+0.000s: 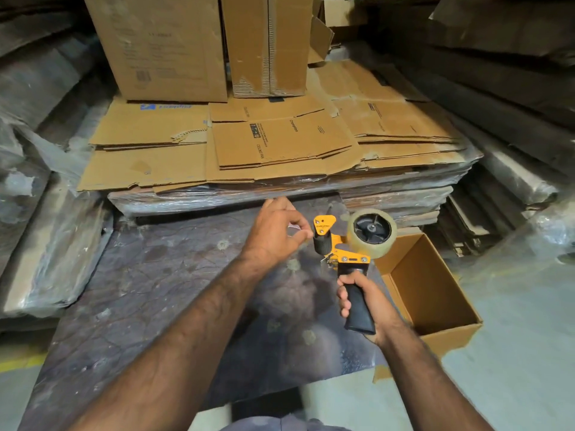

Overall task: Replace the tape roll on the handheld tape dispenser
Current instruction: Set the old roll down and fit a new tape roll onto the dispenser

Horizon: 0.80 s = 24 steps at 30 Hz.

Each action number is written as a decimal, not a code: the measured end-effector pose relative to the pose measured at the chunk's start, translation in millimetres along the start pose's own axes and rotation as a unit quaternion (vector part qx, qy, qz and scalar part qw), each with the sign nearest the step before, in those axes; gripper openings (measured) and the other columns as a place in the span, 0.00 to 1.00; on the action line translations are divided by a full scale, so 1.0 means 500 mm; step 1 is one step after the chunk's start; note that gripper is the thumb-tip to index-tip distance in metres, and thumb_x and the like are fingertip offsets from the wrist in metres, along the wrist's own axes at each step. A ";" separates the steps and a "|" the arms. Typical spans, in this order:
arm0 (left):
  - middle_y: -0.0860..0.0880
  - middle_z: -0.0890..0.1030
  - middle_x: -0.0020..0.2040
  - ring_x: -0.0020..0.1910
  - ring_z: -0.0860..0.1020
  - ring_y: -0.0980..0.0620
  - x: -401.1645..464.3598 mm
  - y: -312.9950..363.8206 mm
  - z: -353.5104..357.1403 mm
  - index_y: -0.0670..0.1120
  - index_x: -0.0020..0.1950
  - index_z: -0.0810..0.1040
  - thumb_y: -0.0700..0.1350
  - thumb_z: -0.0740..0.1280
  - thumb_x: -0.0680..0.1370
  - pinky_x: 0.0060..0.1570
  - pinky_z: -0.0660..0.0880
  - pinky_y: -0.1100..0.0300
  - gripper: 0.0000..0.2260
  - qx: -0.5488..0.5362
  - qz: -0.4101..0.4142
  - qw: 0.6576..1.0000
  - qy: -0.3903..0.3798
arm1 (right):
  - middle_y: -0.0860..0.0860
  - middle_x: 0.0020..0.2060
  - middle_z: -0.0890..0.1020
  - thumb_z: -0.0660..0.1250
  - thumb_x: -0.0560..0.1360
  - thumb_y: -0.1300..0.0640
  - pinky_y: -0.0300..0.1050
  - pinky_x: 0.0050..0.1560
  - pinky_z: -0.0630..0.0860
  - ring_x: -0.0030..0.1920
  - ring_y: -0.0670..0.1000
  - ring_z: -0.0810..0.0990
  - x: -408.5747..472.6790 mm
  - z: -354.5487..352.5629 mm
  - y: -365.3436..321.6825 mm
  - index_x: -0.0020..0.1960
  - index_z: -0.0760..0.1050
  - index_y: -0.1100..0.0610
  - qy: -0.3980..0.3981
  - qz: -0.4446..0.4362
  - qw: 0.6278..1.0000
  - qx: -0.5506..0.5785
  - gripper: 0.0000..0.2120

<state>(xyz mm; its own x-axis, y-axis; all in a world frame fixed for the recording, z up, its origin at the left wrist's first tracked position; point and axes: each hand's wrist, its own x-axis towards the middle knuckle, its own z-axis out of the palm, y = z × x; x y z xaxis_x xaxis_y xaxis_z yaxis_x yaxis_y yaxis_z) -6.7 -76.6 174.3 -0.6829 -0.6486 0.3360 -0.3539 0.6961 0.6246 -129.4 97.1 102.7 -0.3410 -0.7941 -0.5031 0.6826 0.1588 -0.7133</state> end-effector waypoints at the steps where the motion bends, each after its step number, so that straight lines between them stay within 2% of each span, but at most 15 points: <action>1: 0.51 0.73 0.46 0.50 0.68 0.53 -0.001 0.005 0.011 0.50 0.42 0.86 0.48 0.78 0.71 0.53 0.69 0.56 0.04 -0.013 -0.004 1.000 0.002 | 0.54 0.27 0.73 0.62 0.77 0.63 0.41 0.20 0.70 0.21 0.49 0.69 -0.004 -0.003 -0.002 0.39 0.75 0.61 -0.001 -0.009 1.000 -0.030 0.08; 3: 0.53 0.74 0.51 0.55 0.69 0.52 -0.008 0.021 0.043 0.53 0.42 0.87 0.55 0.78 0.69 0.57 0.69 0.53 0.08 -0.028 -0.031 0.999 0.011 | 0.56 0.27 0.73 0.64 0.76 0.64 0.42 0.21 0.71 0.21 0.51 0.70 -0.007 0.003 -0.006 0.39 0.75 0.63 -0.004 -0.028 0.996 -0.088 0.08; 5: 0.54 0.72 0.62 0.65 0.66 0.52 -0.011 0.039 0.070 0.56 0.44 0.86 0.61 0.77 0.67 0.59 0.64 0.51 0.11 -0.003 -0.072 0.997 0.003 | 0.57 0.26 0.74 0.64 0.76 0.65 0.43 0.21 0.72 0.20 0.53 0.70 -0.005 0.014 -0.007 0.39 0.75 0.64 0.003 -0.038 0.991 -0.131 0.07; 8: 0.52 0.65 0.75 0.76 0.57 0.50 -0.008 0.051 0.083 0.56 0.45 0.86 0.61 0.78 0.67 0.62 0.60 0.47 0.13 0.028 -0.159 0.986 -0.035 | 0.58 0.26 0.75 0.64 0.76 0.66 0.43 0.22 0.73 0.20 0.54 0.71 -0.004 0.023 -0.003 0.40 0.76 0.65 0.013 -0.036 0.984 -0.175 0.07; 10: 0.49 0.59 0.80 0.79 0.51 0.48 -0.006 0.055 0.082 0.54 0.47 0.86 0.60 0.78 0.66 0.68 0.57 0.40 0.14 0.024 -0.213 0.974 -0.076 | 0.58 0.26 0.76 0.64 0.76 0.66 0.44 0.23 0.73 0.20 0.55 0.71 -0.004 0.021 0.002 0.41 0.76 0.65 0.017 -0.032 0.981 -0.192 0.06; 16: 0.47 0.56 0.82 0.81 0.47 0.48 -0.009 0.056 0.089 0.54 0.52 0.85 0.64 0.78 0.65 0.72 0.53 0.36 0.21 0.034 -0.254 0.961 -0.101 | 0.58 0.27 0.76 0.65 0.76 0.66 0.45 0.25 0.74 0.21 0.55 0.72 -0.008 0.020 0.003 0.41 0.76 0.65 0.020 -0.024 0.976 -0.214 0.06; 20: 0.49 0.60 0.81 0.80 0.49 0.49 -0.011 0.055 0.099 0.54 0.45 0.87 0.57 0.79 0.67 0.71 0.52 0.37 0.11 -0.015 -0.261 0.963 -0.060 | 0.58 0.27 0.77 0.66 0.76 0.64 0.45 0.25 0.74 0.21 0.55 0.72 -0.008 0.022 0.002 0.40 0.76 0.64 0.005 -0.026 0.975 -0.219 0.07; 22: 0.51 0.64 0.79 0.79 0.53 0.49 -0.013 0.051 0.102 0.54 0.40 0.86 0.53 0.78 0.69 0.69 0.55 0.40 0.05 -0.015 -0.254 0.967 -0.019 | 0.57 0.28 0.78 0.70 0.78 0.60 0.45 0.27 0.76 0.23 0.55 0.74 -0.009 0.022 -0.001 0.41 0.77 0.63 -0.016 -0.023 0.975 -0.223 0.09; 24: 0.53 0.67 0.76 0.77 0.57 0.49 -0.015 0.043 0.103 0.54 0.37 0.84 0.50 0.76 0.71 0.64 0.59 0.45 0.04 0.005 -0.220 0.975 0.020 | 0.57 0.29 0.79 0.72 0.78 0.55 0.46 0.30 0.78 0.25 0.55 0.77 -0.011 0.023 -0.002 0.42 0.77 0.63 -0.020 -0.014 0.975 -0.219 0.12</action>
<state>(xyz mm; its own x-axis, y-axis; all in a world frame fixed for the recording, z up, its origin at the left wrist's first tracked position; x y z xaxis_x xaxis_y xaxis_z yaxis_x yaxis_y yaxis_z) -42.2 -41.2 148.9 -0.4381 -0.8967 0.0639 -0.6142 0.3504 0.7071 -121.1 94.6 111.8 -0.3246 -0.8228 -0.4666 0.3277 0.3650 -0.8715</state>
